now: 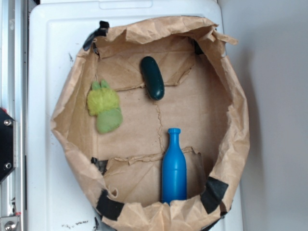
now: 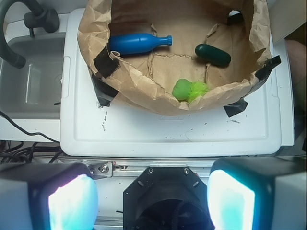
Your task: Grab the plastic pickle.
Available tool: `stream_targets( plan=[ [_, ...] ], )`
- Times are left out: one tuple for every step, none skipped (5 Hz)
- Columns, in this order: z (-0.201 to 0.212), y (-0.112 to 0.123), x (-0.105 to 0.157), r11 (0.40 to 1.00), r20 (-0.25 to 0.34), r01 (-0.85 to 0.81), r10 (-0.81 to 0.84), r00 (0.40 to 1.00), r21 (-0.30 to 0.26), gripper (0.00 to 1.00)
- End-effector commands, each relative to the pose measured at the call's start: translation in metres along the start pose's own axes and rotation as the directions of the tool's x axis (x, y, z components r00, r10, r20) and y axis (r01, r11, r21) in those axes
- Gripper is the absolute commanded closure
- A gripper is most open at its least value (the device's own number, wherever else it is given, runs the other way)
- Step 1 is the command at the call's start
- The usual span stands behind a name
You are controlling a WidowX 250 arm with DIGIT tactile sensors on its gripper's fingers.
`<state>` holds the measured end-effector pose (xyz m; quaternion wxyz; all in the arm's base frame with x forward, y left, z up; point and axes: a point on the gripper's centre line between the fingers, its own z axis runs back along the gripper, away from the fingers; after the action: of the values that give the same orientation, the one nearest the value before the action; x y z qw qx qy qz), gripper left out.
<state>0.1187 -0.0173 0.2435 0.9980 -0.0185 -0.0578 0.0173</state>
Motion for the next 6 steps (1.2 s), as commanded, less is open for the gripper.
stream_targets(
  plan=[
    [0.0,0.0,0.0,1.0,0.0,0.0,0.0,1.0,0.0,0.0],
    [-0.012,0.002,0.043,0.998,0.061,0.041,-0.044,0.997,0.043,0.0],
    [-0.022,0.011,0.065,0.996,0.074,0.034,-0.04,0.996,0.079,0.0],
    [-0.029,0.016,0.083,0.994,0.063,-0.005,-0.001,0.998,0.105,0.0],
    [-0.04,0.018,0.1,0.992,0.055,0.036,-0.043,0.998,0.124,0.0],
    [-0.059,0.025,0.122,0.975,0.042,0.174,-0.181,0.983,0.138,0.0]
  ],
)
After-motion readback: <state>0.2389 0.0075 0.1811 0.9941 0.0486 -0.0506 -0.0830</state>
